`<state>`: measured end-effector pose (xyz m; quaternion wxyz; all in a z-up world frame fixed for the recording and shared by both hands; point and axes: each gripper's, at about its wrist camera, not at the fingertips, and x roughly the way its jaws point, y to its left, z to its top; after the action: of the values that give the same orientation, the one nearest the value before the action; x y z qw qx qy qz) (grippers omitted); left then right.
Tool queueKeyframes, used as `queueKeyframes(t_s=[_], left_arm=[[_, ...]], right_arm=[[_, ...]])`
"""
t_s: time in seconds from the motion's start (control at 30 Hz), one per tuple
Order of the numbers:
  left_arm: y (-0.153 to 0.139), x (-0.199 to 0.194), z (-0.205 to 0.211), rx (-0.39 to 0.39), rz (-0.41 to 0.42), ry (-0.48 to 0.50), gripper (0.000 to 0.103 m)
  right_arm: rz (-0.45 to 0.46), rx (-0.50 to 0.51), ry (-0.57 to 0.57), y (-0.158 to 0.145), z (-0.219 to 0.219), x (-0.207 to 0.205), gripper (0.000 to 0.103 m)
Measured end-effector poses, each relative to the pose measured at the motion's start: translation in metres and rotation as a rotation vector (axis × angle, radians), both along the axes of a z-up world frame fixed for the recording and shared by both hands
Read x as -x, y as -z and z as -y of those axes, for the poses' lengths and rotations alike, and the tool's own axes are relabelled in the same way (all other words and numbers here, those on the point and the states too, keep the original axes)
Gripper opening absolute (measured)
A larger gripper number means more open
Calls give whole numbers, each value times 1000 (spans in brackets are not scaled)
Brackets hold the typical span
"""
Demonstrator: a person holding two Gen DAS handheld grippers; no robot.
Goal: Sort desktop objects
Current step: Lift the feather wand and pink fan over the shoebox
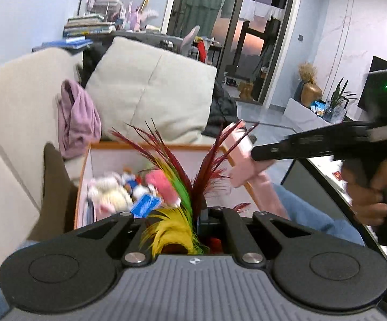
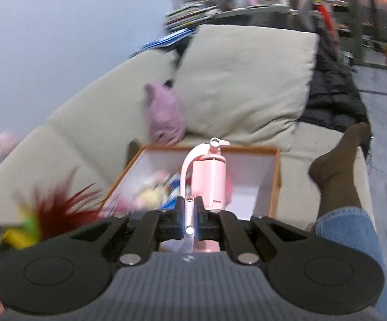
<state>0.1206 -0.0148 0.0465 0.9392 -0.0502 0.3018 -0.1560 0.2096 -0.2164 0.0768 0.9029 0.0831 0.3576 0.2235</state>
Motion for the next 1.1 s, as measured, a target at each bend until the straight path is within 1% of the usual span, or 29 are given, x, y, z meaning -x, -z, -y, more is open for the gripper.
queueKeyframes(t_s=[0.1, 0.17, 0.23, 0.33, 0.43, 0.5, 0.6, 0.73, 0.8, 0.83, 0.87, 0.9, 1.0, 1.1], left_arm=[[-5, -14, -2, -3, 16, -5, 4], [-6, -22, -4, -1, 20, -8, 4], [-4, -28, -6, 0, 18, -10, 4], [1, -37, -10, 2, 10, -12, 4], [7, -45, -14, 7, -3, -12, 4], [12, -49, -16, 15, -12, 0, 4], [17, -56, -16, 12, -26, 19, 4], [24, -64, -15, 4, -42, 30, 4], [25, -67, -15, 5, -45, 29, 4], [25, -68, -16, 6, -46, 27, 4], [26, -69, -16, 8, -48, 25, 4], [26, -69, -16, 9, -50, 24, 4], [26, -70, -16, 5, -51, 25, 4], [25, -72, -14, 18, -56, 33, 4]], right_arm=[[-30, 33, 70, 14, -9, -29, 7], [-55, 83, 102, 30, -17, -50, 7], [-102, 134, 131, 50, -22, -66, 7], [-161, 166, 155, 76, -25, -80, 6], [-187, 207, 178, 95, -28, -89, 7], [-181, 254, 188, 102, -32, -91, 7], [-142, 330, 181, 102, -43, -91, 7], [-148, 414, 178, 106, -52, -94, 8], [-123, 479, 175, 108, -56, -96, 7], [-102, 510, 171, 108, -58, -96, 5], [-95, 527, 167, 109, -59, -97, 5], [-100, 531, 162, 109, -58, -99, 5], [-87, 485, 131, 103, -53, -98, 6], [-25, 401, 110, 90, -44, -90, 7]])
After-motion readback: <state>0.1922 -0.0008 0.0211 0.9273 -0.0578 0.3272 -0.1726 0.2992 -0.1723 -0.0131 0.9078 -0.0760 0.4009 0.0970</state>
